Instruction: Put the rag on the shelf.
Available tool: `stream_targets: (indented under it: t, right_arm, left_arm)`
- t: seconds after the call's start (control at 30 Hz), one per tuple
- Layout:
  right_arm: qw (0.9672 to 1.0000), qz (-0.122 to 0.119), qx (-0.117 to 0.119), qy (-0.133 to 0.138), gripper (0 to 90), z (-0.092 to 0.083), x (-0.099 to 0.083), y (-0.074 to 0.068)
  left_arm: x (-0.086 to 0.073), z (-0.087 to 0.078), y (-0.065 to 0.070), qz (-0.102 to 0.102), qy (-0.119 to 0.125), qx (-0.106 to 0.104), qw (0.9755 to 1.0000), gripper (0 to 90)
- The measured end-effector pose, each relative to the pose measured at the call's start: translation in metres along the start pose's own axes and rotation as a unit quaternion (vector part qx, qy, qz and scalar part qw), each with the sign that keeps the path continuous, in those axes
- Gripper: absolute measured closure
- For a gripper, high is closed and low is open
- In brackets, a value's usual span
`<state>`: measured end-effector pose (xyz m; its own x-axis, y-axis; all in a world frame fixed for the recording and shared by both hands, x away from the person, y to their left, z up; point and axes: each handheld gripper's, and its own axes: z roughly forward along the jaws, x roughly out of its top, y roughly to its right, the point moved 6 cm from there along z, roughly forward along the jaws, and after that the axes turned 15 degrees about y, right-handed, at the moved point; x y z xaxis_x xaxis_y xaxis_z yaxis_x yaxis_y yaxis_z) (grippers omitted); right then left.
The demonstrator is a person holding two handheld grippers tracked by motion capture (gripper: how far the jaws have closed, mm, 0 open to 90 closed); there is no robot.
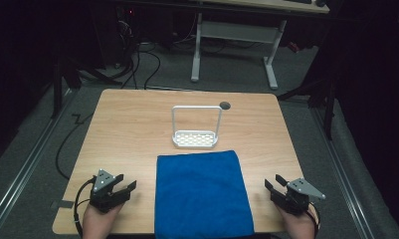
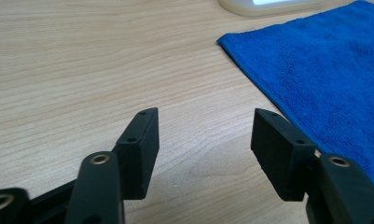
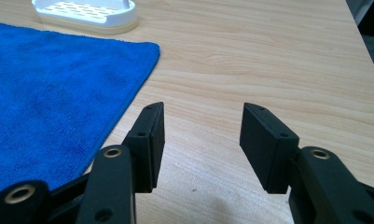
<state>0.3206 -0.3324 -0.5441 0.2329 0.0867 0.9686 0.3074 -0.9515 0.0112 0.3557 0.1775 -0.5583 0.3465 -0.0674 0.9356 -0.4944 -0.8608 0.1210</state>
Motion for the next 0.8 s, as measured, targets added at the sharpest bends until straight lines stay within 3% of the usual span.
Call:
stream_targets:
  t: [0.47,0.63,0.8]
  right_arm:
    - [0.9999,-0.005,-0.012,-0.004,51.8,-0.001,0.003,0.002]
    - [0.9999,-0.008,-0.007,-0.006,49.6,-0.001,0.003,0.0]
    - [0.9999,-0.01,0.001,-0.009,49.1,0.0,0.003,-0.002]
  left_arm:
    - [0.01,0.015,0.01,-0.012,0.0,-0.015,0.9998,43.1]
    - [0.013,0.025,0.011,-0.009,-0.003,-0.014,0.9998,41.6]
    - [0.018,0.035,0.015,0.01,-0.006,-0.013,0.9998,41.3]
